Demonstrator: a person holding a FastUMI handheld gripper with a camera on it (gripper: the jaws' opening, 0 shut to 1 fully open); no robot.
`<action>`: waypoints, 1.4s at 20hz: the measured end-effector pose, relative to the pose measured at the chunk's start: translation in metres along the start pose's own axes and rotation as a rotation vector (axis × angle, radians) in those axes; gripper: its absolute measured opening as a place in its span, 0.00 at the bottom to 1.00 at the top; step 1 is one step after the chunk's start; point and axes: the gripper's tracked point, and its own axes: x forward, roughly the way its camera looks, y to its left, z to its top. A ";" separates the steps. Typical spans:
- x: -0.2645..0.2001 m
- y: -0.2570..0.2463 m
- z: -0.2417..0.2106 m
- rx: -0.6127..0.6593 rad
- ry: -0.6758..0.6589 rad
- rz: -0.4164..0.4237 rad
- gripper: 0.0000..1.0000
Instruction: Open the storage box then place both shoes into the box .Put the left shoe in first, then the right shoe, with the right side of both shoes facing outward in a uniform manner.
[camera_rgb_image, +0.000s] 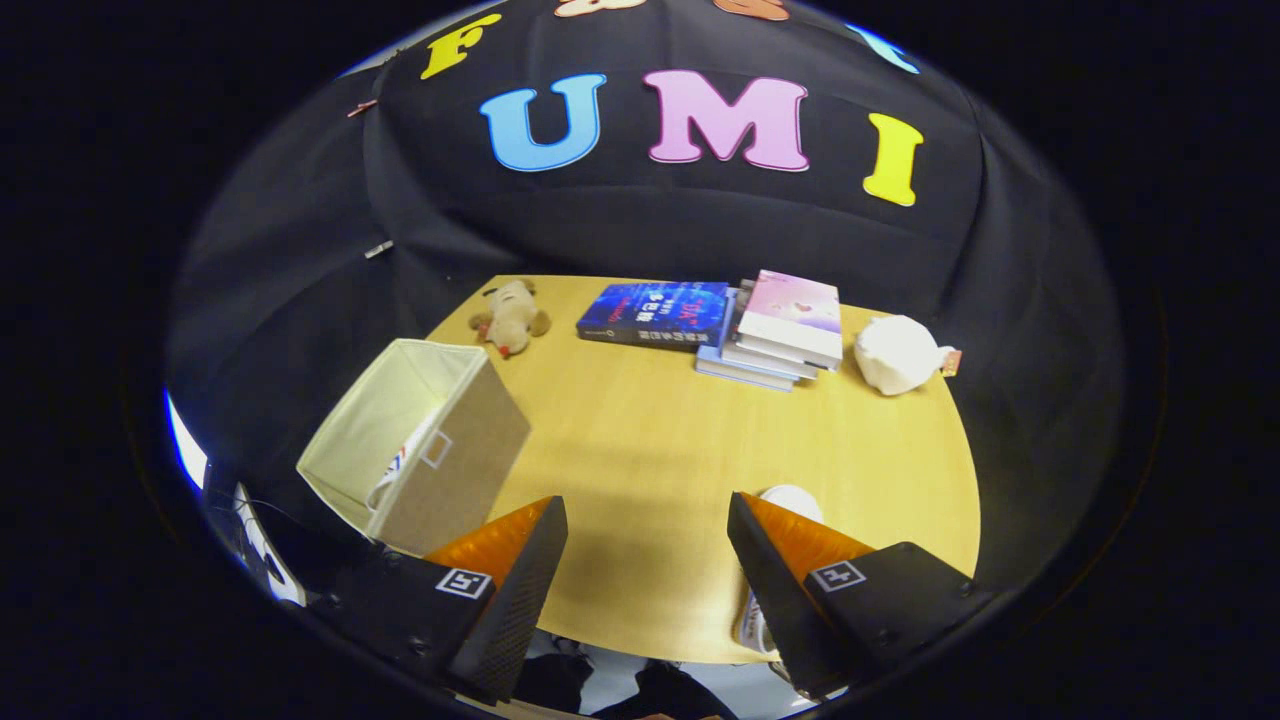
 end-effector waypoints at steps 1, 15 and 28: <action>-0.001 -0.016 -0.011 -0.004 0.012 -0.016 0.99; 0.046 -0.155 -0.151 0.021 0.303 -0.060 0.99; 0.092 -0.138 -0.175 0.213 0.393 0.048 0.41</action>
